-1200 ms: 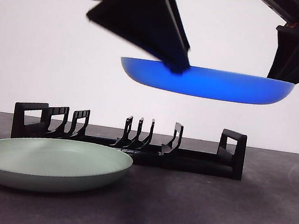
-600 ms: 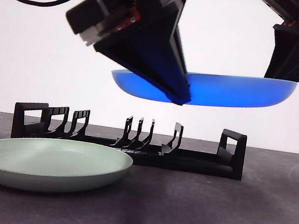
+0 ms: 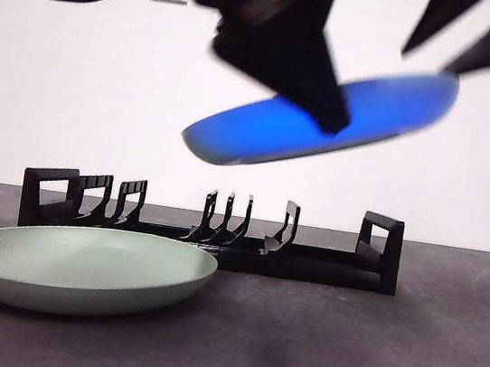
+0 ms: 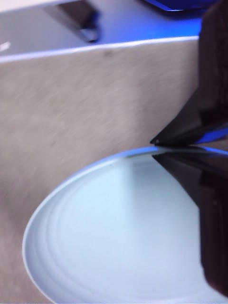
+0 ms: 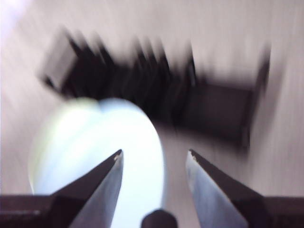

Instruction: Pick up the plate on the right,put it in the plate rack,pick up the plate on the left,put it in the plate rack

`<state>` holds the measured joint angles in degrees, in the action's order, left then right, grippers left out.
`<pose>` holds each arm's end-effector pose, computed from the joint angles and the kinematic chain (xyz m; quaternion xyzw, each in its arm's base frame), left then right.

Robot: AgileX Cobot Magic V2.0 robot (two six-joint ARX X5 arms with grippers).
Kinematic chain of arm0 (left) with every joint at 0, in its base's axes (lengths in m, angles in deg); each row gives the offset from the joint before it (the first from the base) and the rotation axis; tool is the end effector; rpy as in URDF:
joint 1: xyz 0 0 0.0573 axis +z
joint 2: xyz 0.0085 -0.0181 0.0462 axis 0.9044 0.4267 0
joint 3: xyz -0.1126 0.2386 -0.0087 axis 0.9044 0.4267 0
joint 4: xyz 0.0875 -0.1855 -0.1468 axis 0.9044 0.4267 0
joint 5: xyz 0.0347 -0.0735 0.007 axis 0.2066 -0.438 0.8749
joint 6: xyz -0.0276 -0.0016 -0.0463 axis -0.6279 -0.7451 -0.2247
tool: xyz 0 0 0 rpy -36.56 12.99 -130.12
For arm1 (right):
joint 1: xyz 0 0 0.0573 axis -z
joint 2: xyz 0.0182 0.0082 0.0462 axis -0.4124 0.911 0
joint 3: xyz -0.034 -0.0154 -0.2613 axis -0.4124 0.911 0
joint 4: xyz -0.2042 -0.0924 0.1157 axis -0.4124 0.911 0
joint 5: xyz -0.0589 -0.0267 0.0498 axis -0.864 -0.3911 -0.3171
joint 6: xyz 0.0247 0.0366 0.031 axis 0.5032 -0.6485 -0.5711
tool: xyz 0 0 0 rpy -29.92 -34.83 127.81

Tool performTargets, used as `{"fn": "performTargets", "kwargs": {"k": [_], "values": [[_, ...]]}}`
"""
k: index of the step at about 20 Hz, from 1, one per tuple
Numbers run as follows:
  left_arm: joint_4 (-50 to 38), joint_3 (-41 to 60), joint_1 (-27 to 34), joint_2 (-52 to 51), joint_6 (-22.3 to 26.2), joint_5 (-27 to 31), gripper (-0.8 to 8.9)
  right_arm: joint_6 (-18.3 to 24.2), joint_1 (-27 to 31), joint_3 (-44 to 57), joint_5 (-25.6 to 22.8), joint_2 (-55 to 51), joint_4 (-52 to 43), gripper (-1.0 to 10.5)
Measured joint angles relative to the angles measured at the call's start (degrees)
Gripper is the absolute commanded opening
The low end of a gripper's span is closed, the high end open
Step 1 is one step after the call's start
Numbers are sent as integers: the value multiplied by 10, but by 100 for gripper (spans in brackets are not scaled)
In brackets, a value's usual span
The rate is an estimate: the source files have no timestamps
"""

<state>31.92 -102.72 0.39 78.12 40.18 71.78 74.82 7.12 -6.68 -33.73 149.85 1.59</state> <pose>0.1264 -0.2525 0.2548 0.3971 0.1282 -0.4875 0.7670 0.2326 0.0821 0.3337 0.0683 0.3312 0.2750 0.9000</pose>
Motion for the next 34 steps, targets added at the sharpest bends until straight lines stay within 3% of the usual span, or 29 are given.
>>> {"fn": "performTargets", "kwargs": {"k": [3,7,11,22,27,34], "values": [[-37,-7,38,-13,-90,21,-9,-8,0,-2,-39,-40,-69,221],[-39,-7,134,-42,-184,12,-9,-12,7,-3,-110,-67,-81,221],[-53,-7,223,-69,-230,-76,-9,-12,19,-3,-120,-66,-77,220],[-171,-7,450,-63,-374,-384,-9,-12,20,-3,-120,-65,-76,220],[-244,-7,518,-30,-450,-473,-9,-12,20,-3,-120,-58,-76,220],[-289,-7,562,16,-514,-520,-9,-12,20,-3,-120,-43,-76,220]]}}
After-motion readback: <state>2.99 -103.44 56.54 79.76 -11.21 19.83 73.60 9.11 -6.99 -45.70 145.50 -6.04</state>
